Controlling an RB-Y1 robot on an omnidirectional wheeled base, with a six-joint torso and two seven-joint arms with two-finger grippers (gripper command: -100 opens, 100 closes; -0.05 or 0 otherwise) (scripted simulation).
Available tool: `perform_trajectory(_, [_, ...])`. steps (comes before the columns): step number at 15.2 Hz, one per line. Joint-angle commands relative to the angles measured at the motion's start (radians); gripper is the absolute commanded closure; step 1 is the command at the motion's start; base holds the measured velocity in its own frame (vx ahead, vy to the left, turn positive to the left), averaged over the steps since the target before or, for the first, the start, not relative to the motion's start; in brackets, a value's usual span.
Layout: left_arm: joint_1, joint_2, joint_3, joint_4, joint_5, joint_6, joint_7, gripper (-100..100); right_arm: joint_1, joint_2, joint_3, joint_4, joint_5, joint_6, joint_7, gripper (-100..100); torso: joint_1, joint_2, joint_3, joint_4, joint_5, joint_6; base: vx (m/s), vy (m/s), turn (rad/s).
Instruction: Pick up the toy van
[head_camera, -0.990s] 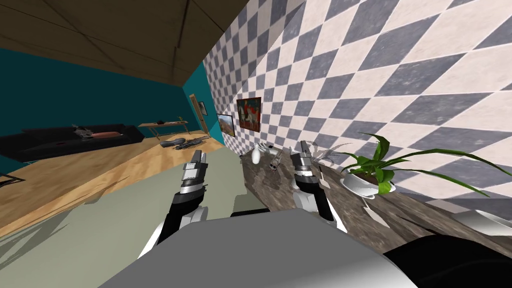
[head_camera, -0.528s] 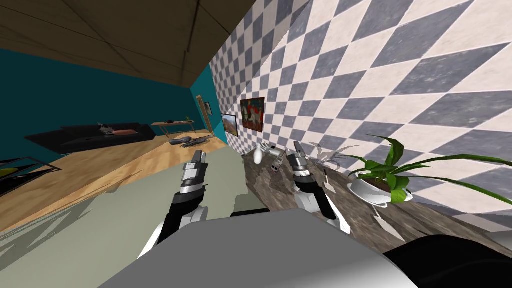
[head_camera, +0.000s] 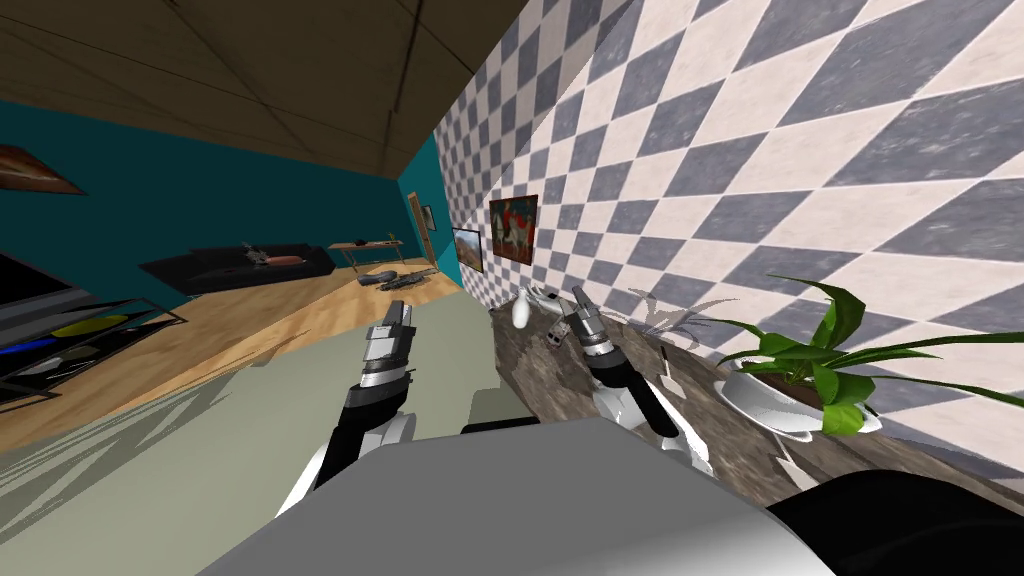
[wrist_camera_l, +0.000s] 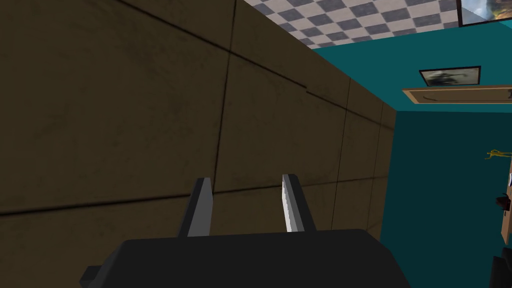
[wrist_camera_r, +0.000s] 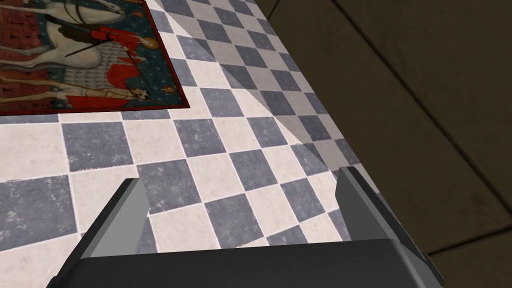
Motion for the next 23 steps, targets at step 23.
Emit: perform_trajectory(23, [0.0,0.0,0.0,0.0,0.0,0.0,0.0,0,-0.016,-0.508,0.188,-0.012,-0.087,0.095,0.017,-100,0.0,-0.001,0.0,0.0,0.0,-0.001,-0.006,-0.02,0.126])
